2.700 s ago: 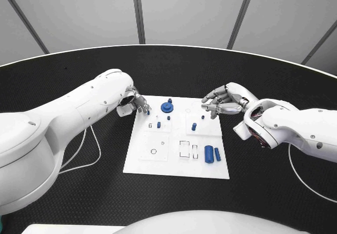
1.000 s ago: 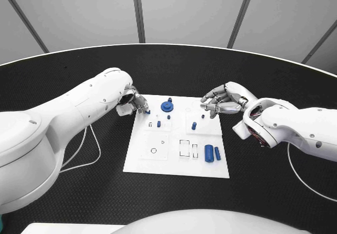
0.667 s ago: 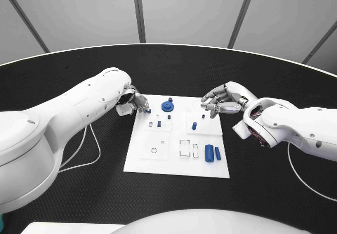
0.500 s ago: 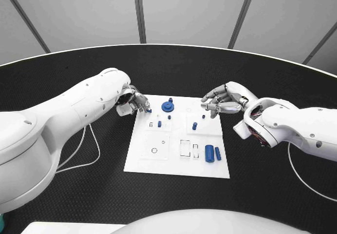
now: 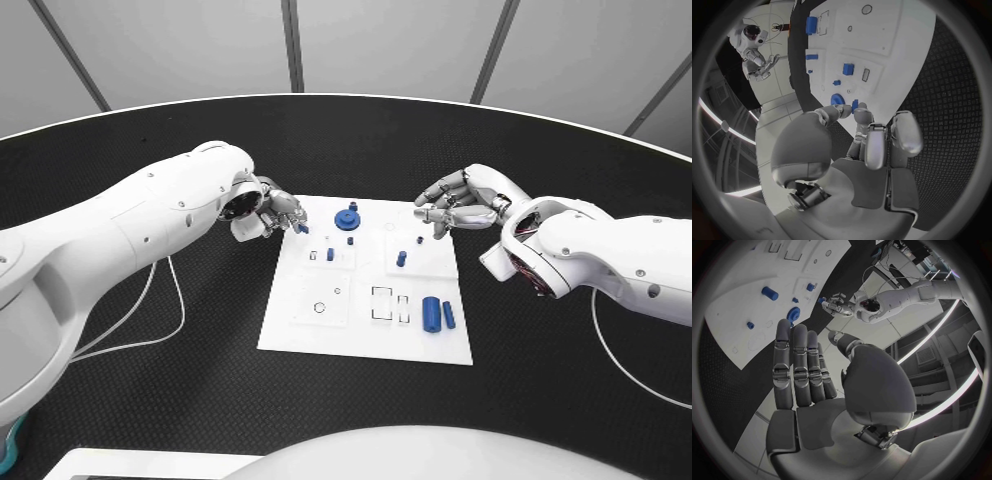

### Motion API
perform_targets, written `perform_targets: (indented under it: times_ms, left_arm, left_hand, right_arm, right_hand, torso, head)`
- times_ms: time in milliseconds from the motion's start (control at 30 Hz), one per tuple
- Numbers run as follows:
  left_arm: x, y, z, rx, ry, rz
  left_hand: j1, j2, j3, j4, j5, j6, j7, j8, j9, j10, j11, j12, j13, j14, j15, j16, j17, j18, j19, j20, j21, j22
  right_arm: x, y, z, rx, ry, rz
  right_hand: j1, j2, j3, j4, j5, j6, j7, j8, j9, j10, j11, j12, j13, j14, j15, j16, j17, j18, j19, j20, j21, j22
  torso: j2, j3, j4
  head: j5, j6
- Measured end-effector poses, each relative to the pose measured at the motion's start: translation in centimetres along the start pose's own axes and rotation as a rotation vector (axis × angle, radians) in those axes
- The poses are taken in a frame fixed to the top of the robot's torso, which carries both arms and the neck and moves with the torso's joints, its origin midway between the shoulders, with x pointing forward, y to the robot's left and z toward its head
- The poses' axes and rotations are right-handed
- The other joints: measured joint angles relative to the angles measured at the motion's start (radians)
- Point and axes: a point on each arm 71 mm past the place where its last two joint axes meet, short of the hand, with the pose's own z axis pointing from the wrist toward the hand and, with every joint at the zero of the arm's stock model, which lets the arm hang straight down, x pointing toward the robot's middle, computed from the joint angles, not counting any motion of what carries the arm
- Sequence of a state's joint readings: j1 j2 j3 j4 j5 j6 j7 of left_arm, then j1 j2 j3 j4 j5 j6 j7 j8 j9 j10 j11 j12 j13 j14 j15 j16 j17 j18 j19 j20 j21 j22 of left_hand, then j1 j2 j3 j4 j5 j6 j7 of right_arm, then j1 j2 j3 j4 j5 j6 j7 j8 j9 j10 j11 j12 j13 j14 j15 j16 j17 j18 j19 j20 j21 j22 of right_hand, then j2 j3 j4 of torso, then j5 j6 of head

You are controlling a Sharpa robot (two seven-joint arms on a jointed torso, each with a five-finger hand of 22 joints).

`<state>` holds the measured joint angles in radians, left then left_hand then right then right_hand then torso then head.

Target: Assemble the parts on the task board

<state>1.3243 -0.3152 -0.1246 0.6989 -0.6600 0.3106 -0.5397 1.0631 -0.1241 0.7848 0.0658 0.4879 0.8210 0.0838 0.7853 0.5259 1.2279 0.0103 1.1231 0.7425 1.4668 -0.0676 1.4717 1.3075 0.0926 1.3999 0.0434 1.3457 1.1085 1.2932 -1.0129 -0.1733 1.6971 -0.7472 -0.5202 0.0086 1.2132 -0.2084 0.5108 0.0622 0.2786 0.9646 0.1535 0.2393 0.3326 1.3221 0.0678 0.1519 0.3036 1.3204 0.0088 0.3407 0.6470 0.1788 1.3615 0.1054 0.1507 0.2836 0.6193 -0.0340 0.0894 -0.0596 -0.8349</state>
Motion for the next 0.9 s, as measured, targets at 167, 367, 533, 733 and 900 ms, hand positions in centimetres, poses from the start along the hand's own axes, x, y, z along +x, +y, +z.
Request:
perform_targets:
  times_ms: [167,367,533,733,900]
  left_arm:
    - [0.0,0.5,-0.5,0.017,-0.026,0.017]
    - [0.2,0.7,-1.0,0.054,-0.071,0.067]
    - [0.6,0.5,-1.3,0.096,-0.103,0.127]
    - [1.7,0.1,-1.3,0.115,-0.087,0.185]
    - [2.4,-0.3,-1.3,0.112,-0.057,0.232]
  left_hand:
    - [-0.004,-0.004,-0.003,-0.003,0.015,0.001,-0.001,0.000,0.003,0.000,0.000,0.000,0.003,0.000,0.000,0.000,0.000,0.000,0.003,-0.003,0.000,0.003]
    - [-0.010,-0.009,-0.003,-0.003,0.034,0.005,0.002,0.001,0.006,0.000,0.000,0.004,0.010,-0.002,-0.002,0.000,0.000,0.000,0.006,-0.006,0.005,0.008]
    - [-0.016,-0.015,0.009,-0.020,0.046,0.011,-0.004,0.001,0.006,0.009,-0.002,0.004,0.014,-0.001,-0.006,0.000,0.000,0.000,0.006,-0.006,0.010,0.014]
    - [-0.016,-0.015,0.013,-0.024,0.050,0.012,-0.005,0.000,0.005,0.009,-0.002,0.004,0.016,0.000,-0.007,0.000,0.000,0.000,0.006,-0.006,0.010,0.014]
    - [-0.016,-0.015,0.014,-0.024,0.058,0.012,-0.005,0.002,0.005,0.009,-0.002,0.008,0.019,0.000,-0.007,0.000,0.000,0.000,0.010,-0.009,0.010,0.017]
  right_arm:
    - [-0.1,-0.1,0.0,0.002,-0.004,-0.001]
    - [-0.3,-0.2,-0.1,0.004,-0.007,-0.002]
    - [-0.3,-0.2,-0.1,0.003,-0.008,-0.002]
    - [-0.3,-0.2,-0.2,0.003,-0.008,-0.002]
    - [-0.3,-0.2,-0.1,0.001,-0.007,-0.001]
  right_hand:
    - [0.000,0.000,0.000,0.000,0.000,0.000,0.000,0.000,0.000,0.000,0.000,0.000,0.000,0.000,0.000,0.000,0.000,0.000,0.000,0.000,0.000,0.000]
    - [0.000,0.000,0.000,0.000,0.000,0.000,0.000,0.000,0.000,0.000,0.000,0.000,0.002,0.000,0.000,0.000,0.003,0.000,0.000,0.000,0.000,-0.002]
    - [0.000,0.000,0.000,0.000,0.000,0.000,0.000,0.000,0.000,0.000,0.000,0.000,0.003,0.000,0.000,0.000,0.003,0.000,0.000,0.000,0.000,-0.002]
    - [0.000,0.000,0.000,0.000,0.000,0.000,0.000,0.000,0.000,0.000,0.000,0.000,0.002,0.000,0.000,0.000,0.003,0.000,0.000,0.000,0.000,-0.001]
    - [0.000,0.000,0.000,0.000,0.000,0.000,0.000,0.000,0.000,0.000,0.000,0.000,0.002,0.000,0.000,0.000,0.003,0.000,0.000,0.000,0.000,-0.001]
  torso:
    - [-0.005,0.0004,0.0056]
    - [-0.007,0.0007,0.0089]
    - [-0.005,0.0002,0.0080]
    - [-0.002,0.0000,0.0048]
    - [-0.003,0.0017,0.0031]
  head:
    - [-0.003,-0.004]
    - [-0.002,-0.006]
    - [0.002,-0.005]
    - [0.006,-0.005]
    - [0.007,-0.008]
